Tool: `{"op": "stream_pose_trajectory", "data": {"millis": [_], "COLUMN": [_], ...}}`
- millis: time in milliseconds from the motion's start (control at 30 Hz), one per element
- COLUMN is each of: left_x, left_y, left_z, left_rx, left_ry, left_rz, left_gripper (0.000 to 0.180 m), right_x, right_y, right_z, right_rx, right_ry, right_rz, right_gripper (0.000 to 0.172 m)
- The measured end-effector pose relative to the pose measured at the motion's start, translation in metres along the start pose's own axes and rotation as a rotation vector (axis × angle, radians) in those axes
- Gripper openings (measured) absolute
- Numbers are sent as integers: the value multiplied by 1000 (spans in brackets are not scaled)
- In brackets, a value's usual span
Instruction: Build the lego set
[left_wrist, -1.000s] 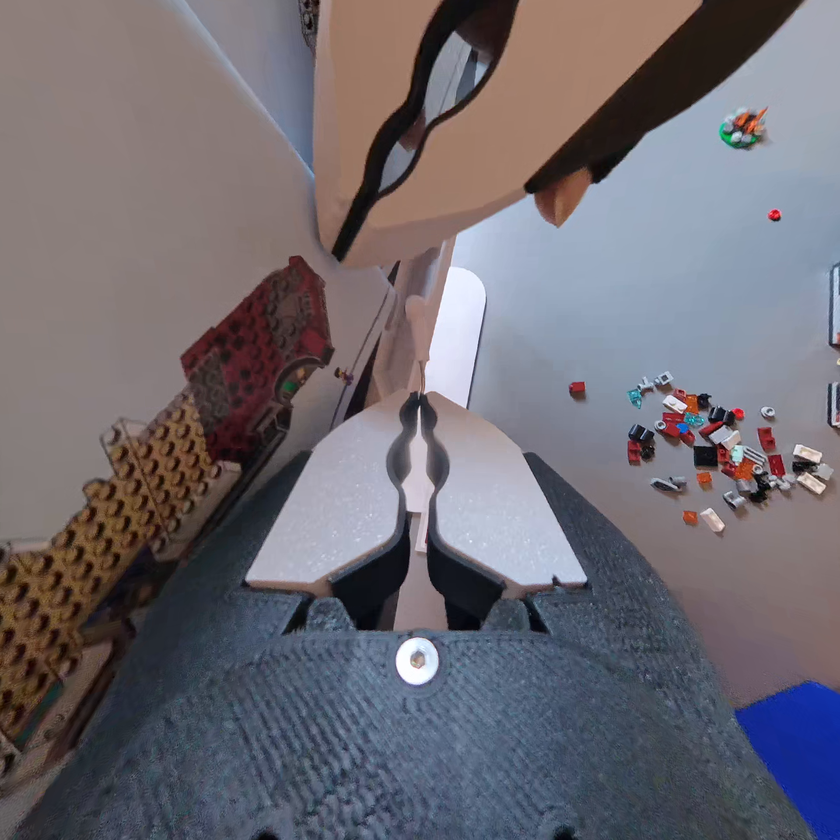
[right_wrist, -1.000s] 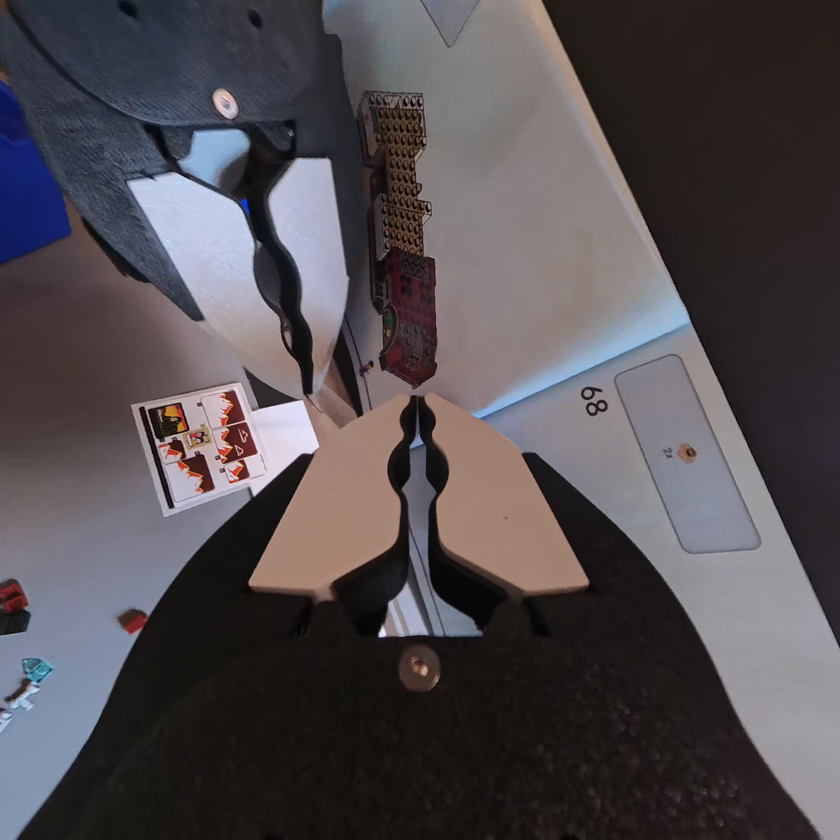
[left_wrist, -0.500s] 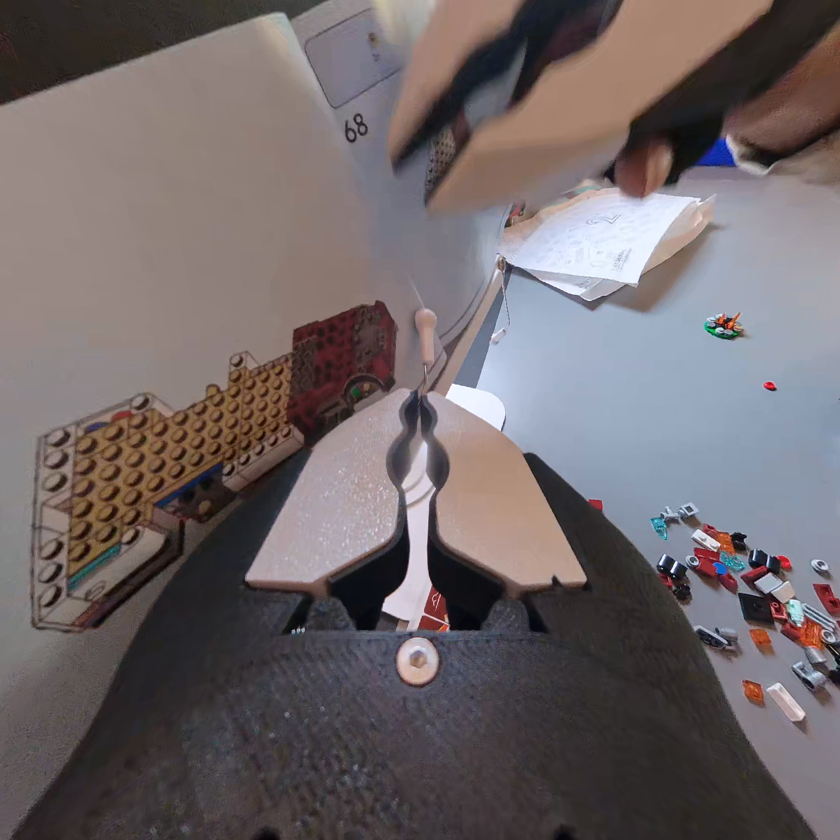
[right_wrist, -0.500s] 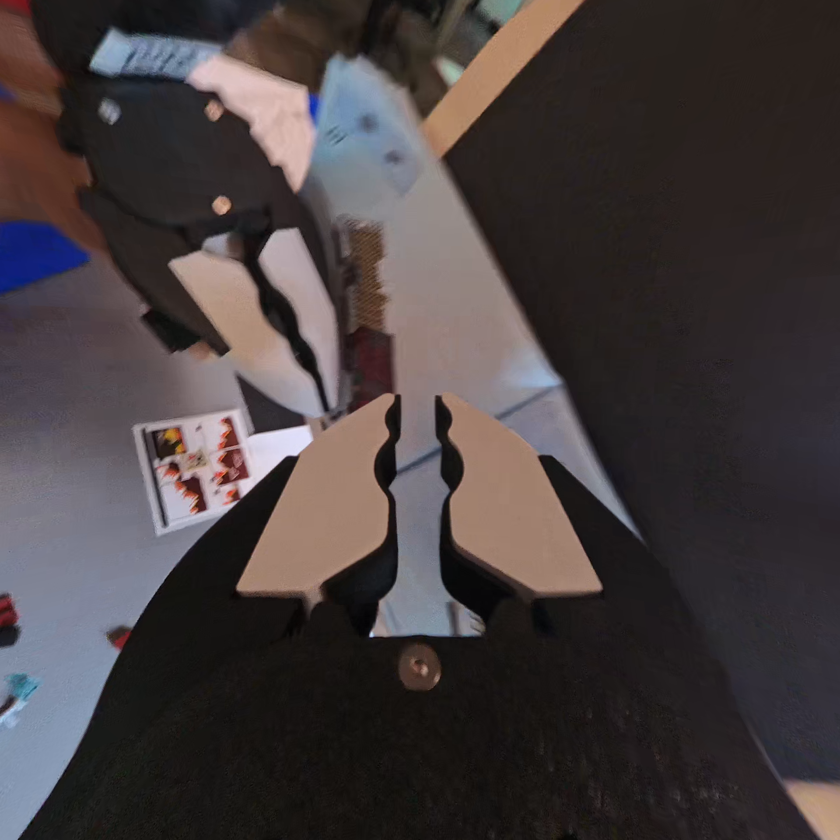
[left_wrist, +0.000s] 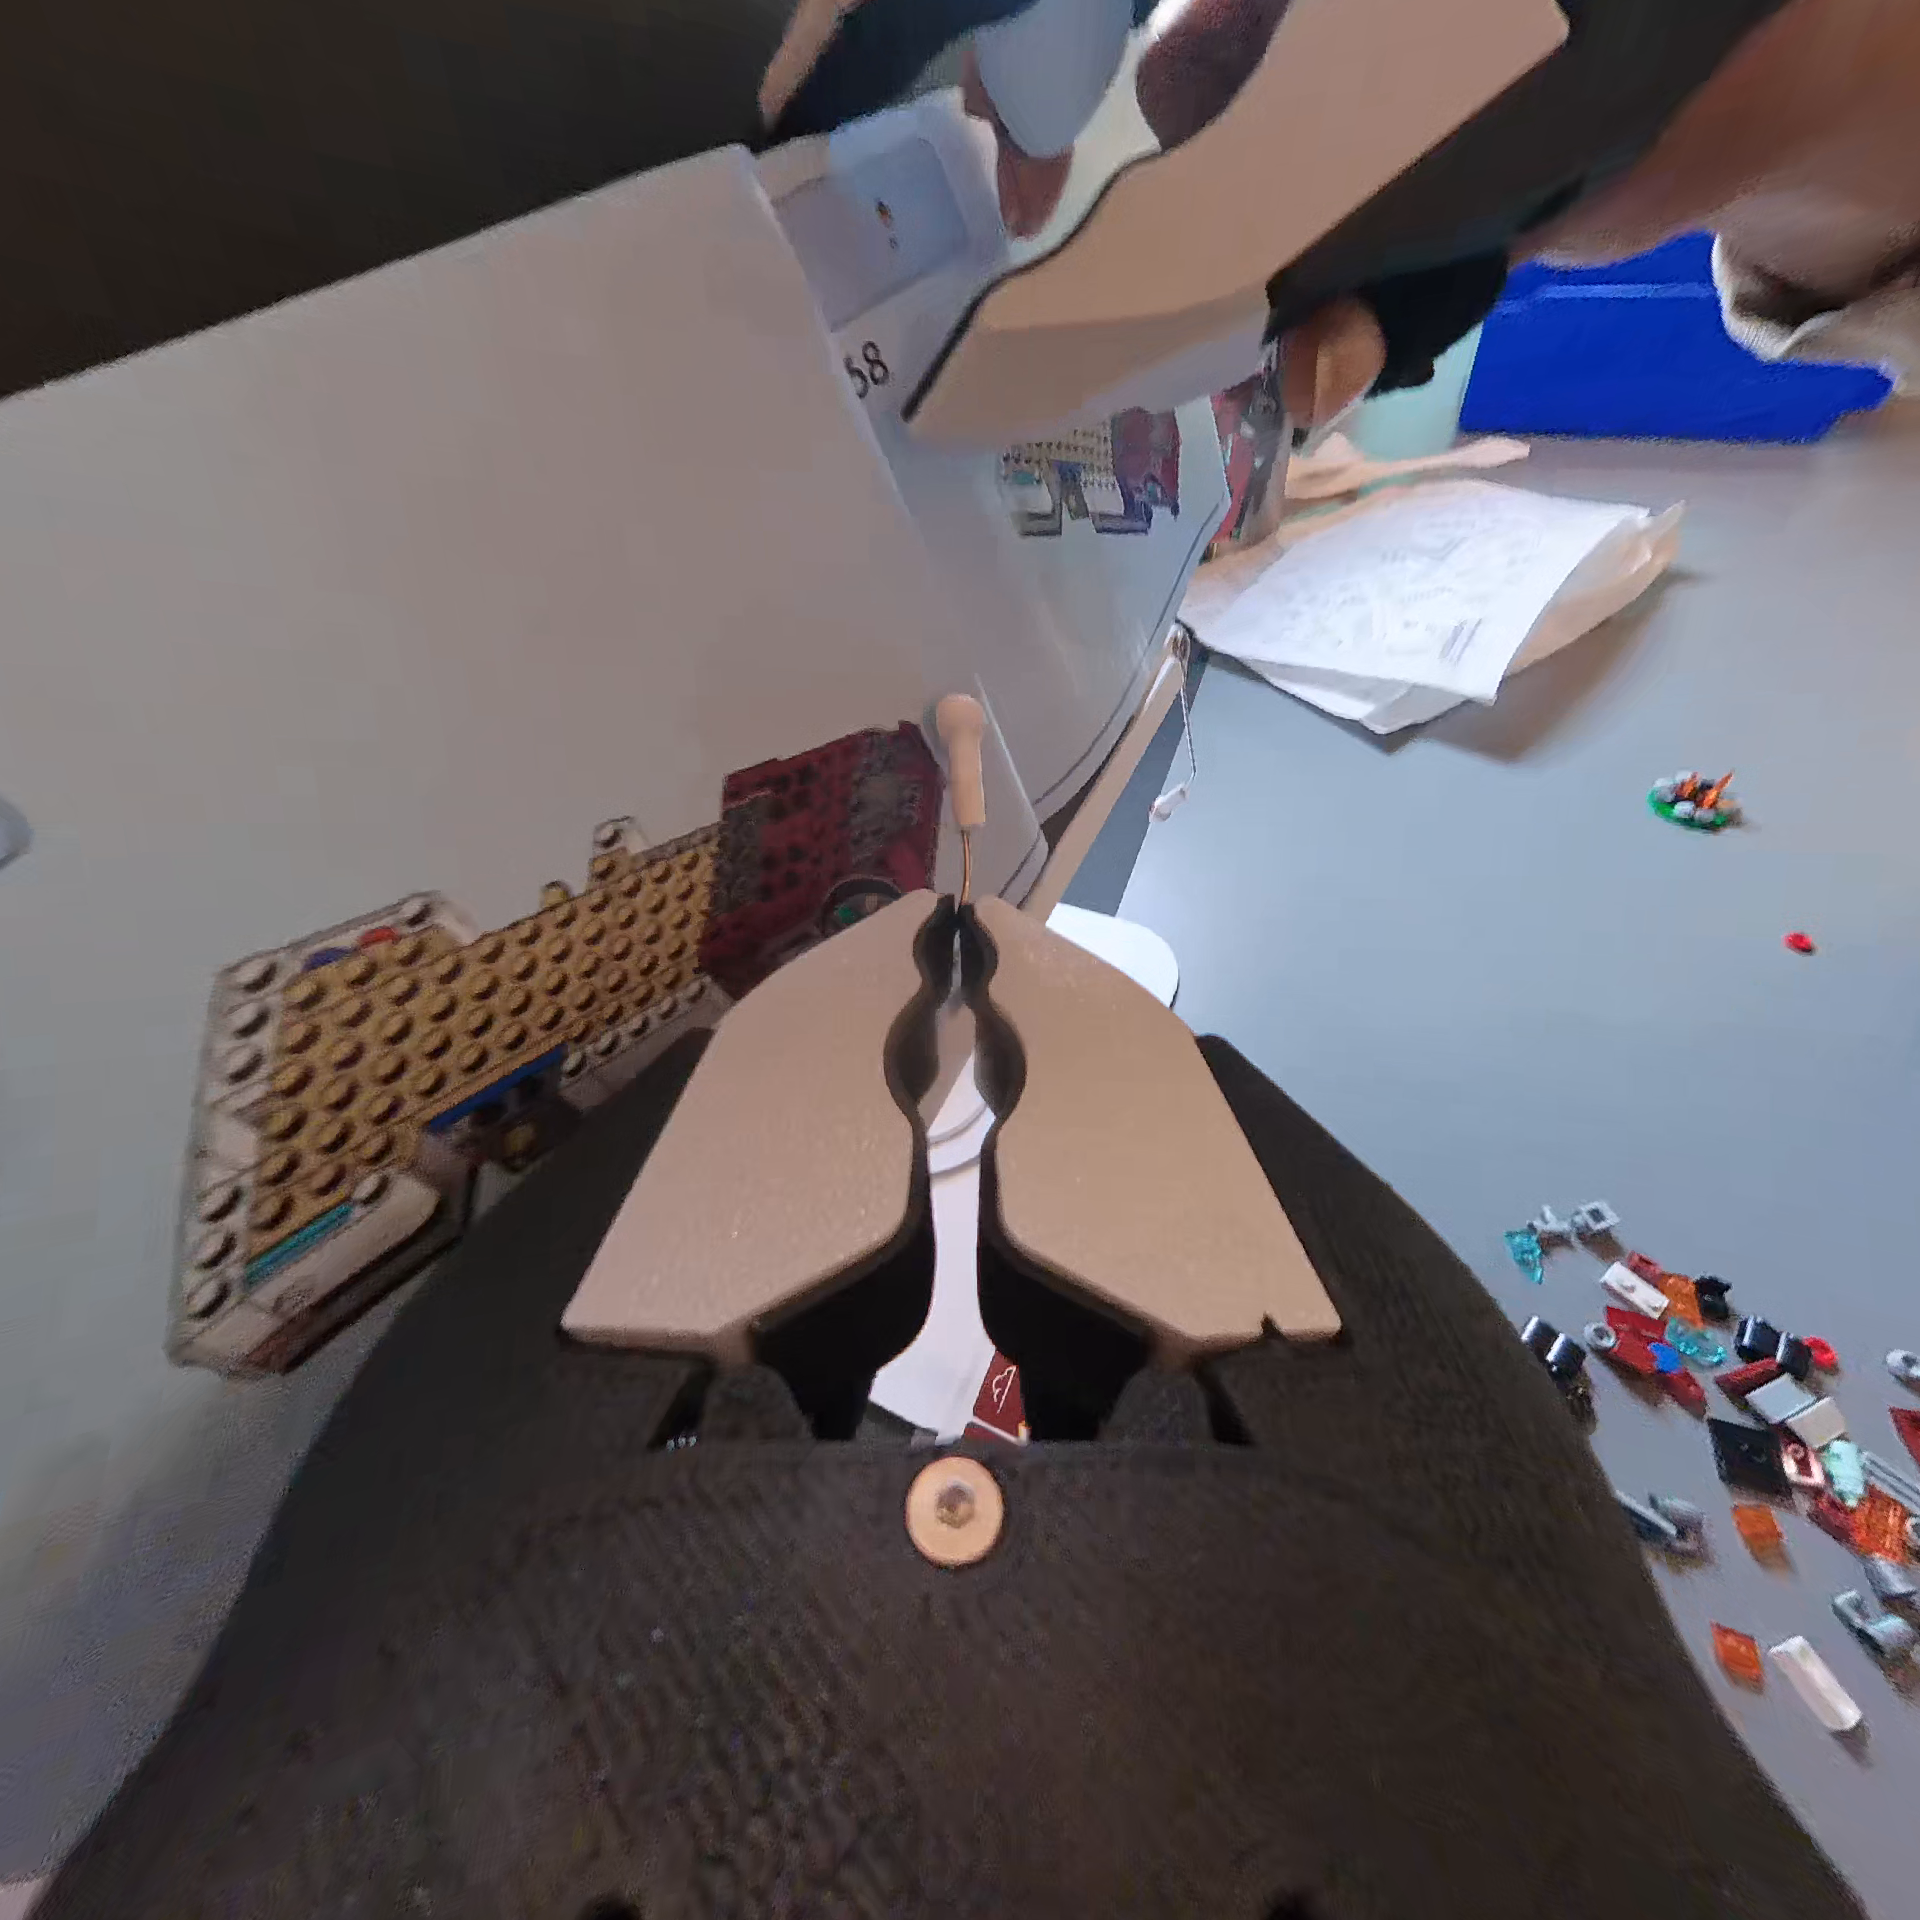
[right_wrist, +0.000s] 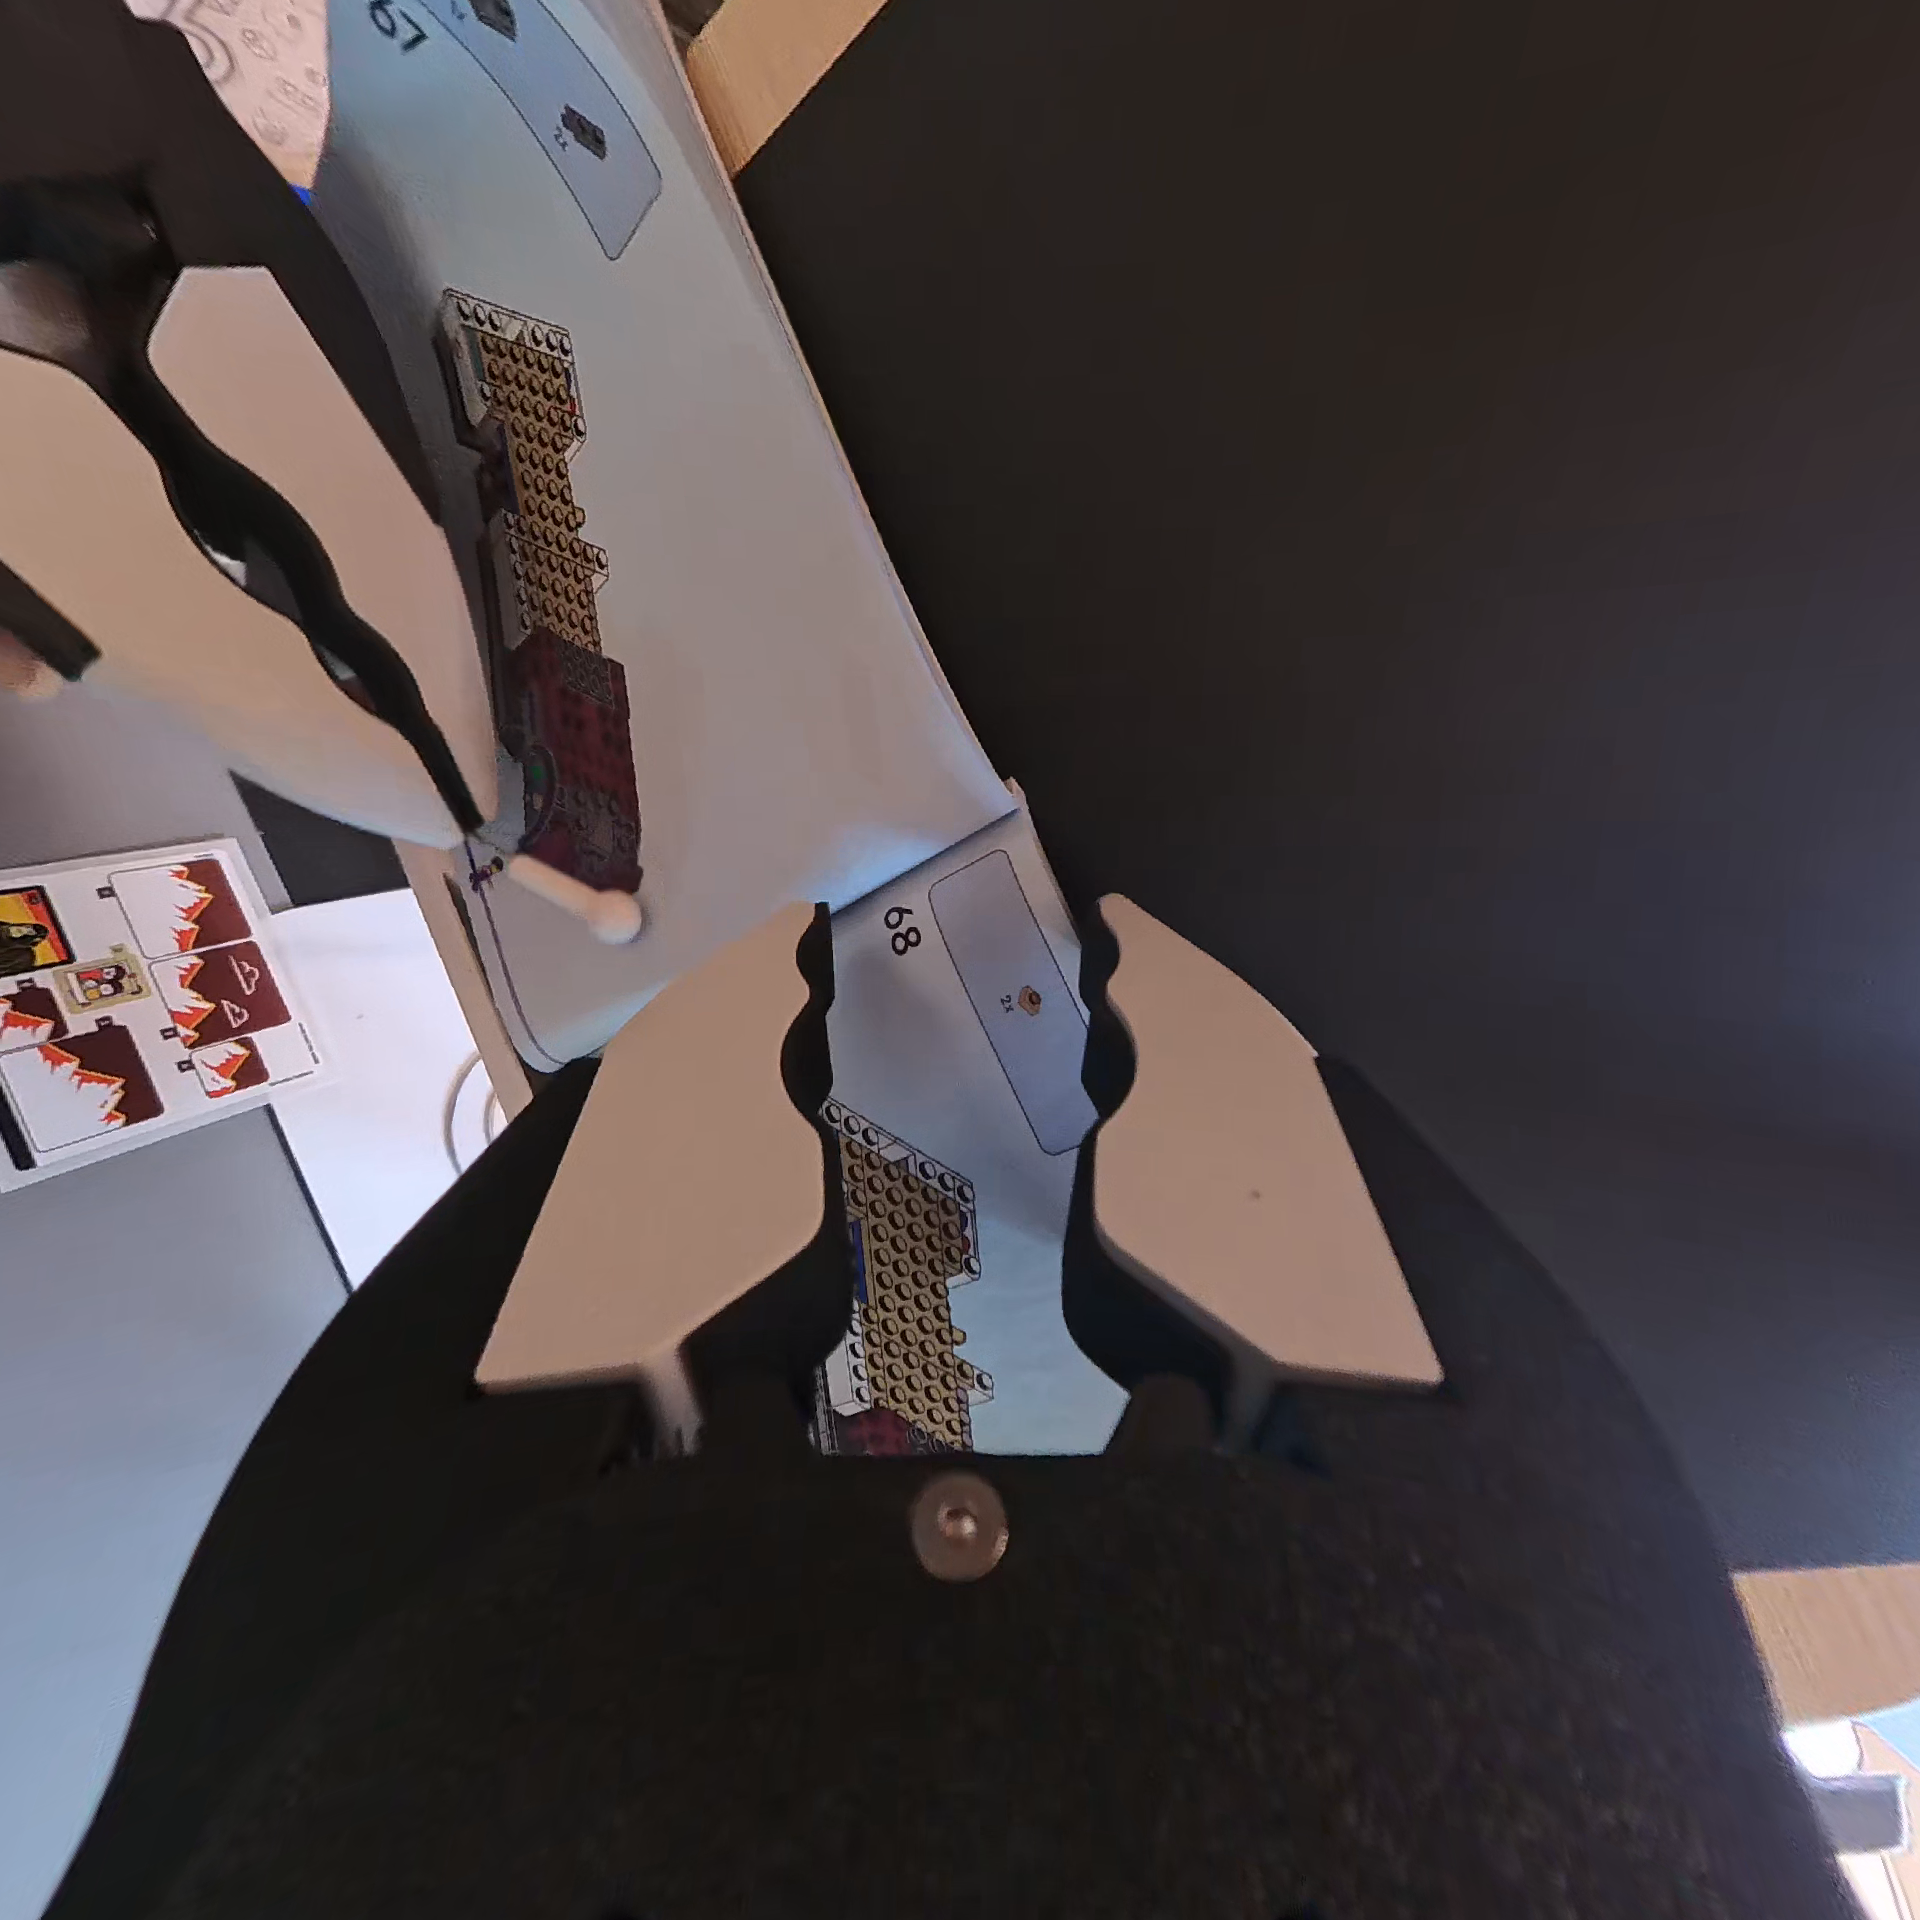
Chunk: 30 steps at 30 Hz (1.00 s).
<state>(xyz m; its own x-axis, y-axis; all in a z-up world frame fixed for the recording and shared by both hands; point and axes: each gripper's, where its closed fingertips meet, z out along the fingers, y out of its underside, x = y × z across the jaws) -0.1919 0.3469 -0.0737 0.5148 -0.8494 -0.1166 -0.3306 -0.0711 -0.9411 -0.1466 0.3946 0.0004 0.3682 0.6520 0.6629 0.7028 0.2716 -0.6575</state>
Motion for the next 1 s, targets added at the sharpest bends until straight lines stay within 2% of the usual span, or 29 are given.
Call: {"op": "stream_pose_trajectory", "data": {"millis": [200, 333, 467, 533, 633, 700, 800, 900, 1000], "left_x": [4, 3, 2, 7, 4, -10, -42, -70, -90], "left_y": [4, 5, 5, -3, -20, -25, -8, 11, 29], "left_z": [5, 8, 7, 4, -20, -46, -82, -104, -104], "left_rx": [-70, -103, -138, -118, -49, 0, 9, 42, 32], "left_ry": [-15, -70, -125, -129, -187, -278, -422, -530, -575], "left_rz": [66, 127, 146, 142, 132, 103, 24, -71, -151], "left_gripper": [1, 2, 6, 20, 34, 34, 38, 43, 61], "right_x": [-1, -2, -2, -1, 12, 21, 27, 16, 0], "right_y": [-4, -7, -8, -13, -21, -2, 65, 125, 151], "right_z": [5, 9, 9, -1, -48, -82, -101, -83, -54], "right_rx": [4, -15, 0, 48, 192, 249, 174, 109, 95], "right_ry": [2, 24, 18, 9, 43, 92, 188, 148, 67], "right_rz": [-22, -43, -21, 12, 140, 255, 367, 582, 755], "right_gripper": [44, 40, 44, 45, 51, 51, 64, 81, 86]}}
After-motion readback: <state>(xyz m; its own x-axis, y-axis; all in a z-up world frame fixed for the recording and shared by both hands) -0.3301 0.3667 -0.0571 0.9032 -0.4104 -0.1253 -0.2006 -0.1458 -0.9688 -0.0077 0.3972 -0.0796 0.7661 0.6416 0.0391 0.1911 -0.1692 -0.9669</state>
